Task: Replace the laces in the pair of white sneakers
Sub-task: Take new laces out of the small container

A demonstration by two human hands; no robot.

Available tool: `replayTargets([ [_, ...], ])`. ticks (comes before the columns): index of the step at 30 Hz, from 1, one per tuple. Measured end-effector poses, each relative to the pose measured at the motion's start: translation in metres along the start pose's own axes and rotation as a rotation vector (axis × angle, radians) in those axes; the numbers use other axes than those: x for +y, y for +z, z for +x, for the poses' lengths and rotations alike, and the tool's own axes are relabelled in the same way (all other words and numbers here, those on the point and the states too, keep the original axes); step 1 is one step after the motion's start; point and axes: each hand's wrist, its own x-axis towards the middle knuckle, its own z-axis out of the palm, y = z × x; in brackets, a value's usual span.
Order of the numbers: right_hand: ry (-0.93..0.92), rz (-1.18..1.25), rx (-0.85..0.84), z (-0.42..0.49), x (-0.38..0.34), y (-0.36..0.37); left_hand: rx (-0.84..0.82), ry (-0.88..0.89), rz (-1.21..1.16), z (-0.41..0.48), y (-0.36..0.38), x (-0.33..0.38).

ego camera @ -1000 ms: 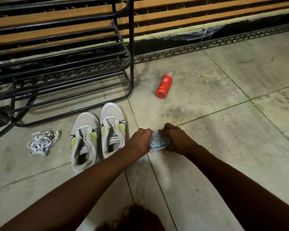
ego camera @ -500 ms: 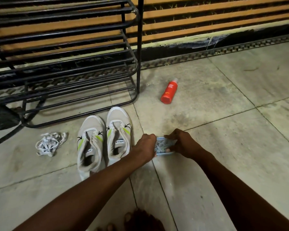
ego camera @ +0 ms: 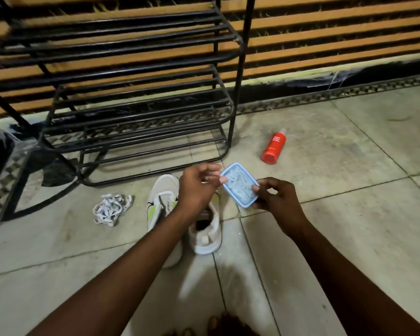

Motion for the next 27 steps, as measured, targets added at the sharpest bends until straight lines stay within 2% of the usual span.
replayTargets([
  [3,-0.029,0.067,0.047,0.005,-0.015,0.029,0.070,0.053,-0.097,-0.003,-0.016,0.006],
  [9,-0.102,0.170,0.081,0.012,-0.051,0.080,0.003,0.241,-0.139,-0.003,-0.049,0.014],
  [18,-0.270,0.013,0.127,0.070,-0.098,0.116,-0.071,0.605,0.467,0.065,-0.079,0.036],
  [21,-0.257,-0.033,0.177,0.102,-0.109,0.118,-0.133,0.593,0.520,0.097,-0.081,0.045],
  [27,-0.208,-0.085,0.152,0.150,-0.117,0.120,-0.240,0.472,0.696,0.150,-0.072,0.053],
])
